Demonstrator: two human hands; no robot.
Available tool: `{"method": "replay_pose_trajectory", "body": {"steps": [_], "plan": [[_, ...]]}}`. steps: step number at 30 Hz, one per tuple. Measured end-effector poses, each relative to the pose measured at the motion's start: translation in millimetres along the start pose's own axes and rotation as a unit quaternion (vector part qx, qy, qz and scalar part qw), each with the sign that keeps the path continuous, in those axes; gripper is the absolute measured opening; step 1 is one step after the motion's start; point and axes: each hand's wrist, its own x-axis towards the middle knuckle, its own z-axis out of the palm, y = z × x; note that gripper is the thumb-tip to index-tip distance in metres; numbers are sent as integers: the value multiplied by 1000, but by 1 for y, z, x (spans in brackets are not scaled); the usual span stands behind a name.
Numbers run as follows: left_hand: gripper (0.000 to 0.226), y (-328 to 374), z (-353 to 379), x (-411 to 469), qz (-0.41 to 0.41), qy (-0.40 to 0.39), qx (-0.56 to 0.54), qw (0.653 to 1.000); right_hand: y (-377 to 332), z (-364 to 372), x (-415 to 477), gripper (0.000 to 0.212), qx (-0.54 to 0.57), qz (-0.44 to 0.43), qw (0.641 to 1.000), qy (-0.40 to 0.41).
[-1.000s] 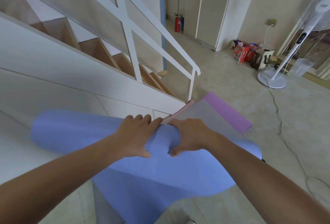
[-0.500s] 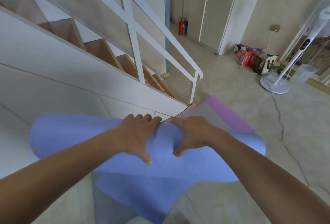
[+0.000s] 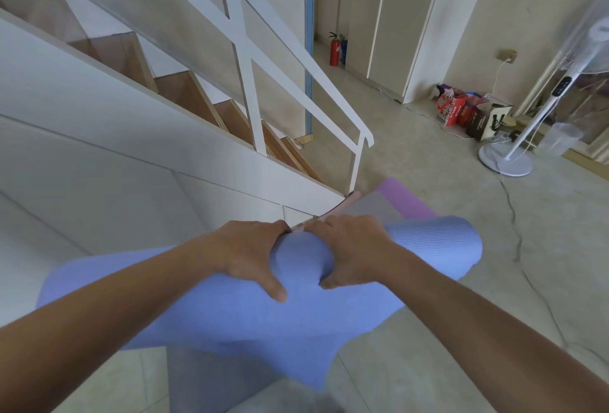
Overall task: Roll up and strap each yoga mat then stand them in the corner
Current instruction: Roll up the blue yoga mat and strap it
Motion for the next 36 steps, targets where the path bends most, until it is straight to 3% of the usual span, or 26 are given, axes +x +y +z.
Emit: {"method": "replay_pose_trajectory", "body": {"steps": [3, 6, 10, 12, 15, 17, 19, 22, 25, 27, 30, 33, 36], "plan": [[110, 9, 18, 1, 30, 107, 173, 979, 9, -9, 3, 89, 58, 23, 997, -55], [92, 8, 29, 8, 20, 161, 168, 972, 10, -3, -2, 99, 53, 14, 998, -38], [73, -2, 13, 12, -21, 59, -4, 998, 2, 21, -11, 132, -49, -35, 997, 45], [72, -6, 5, 14, -26, -1, -89, 996, 0, 22, -9, 125, -67, -34, 995, 62], [85, -5, 4, 11, -14, -21, -130, 991, 4, 5, 2, 101, -57, -33, 997, 32], [112, 0, 11, 8, -4, 27, -22, 999, 10, -8, 11, 92, -40, -21, 999, 8], [136, 3, 27, 8, 9, 131, 151, 980, 18, -22, 16, 90, -24, -2, 999, -23], [125, 6, 45, 15, 17, 233, 214, 949, 25, -30, 17, 90, 1, 7, 998, -56], [94, 5, 37, 21, 11, 207, 126, 970, 25, -21, 10, 106, 11, -5, 998, -66], [85, 5, 24, 22, 0, 152, 39, 988, 23, -7, 4, 127, -74, -25, 997, -25], [78, 1, 7, 22, -15, 39, -92, 995, 19, 3, -1, 123, -140, -55, 987, 54], [89, -1, 1, 19, -6, -2, -129, 992, 22, -7, 5, 103, -99, -45, 994, 0], [127, 6, 12, 16, 7, 43, 29, 999, 27, -20, 16, 98, -40, -8, 998, -48]]}}
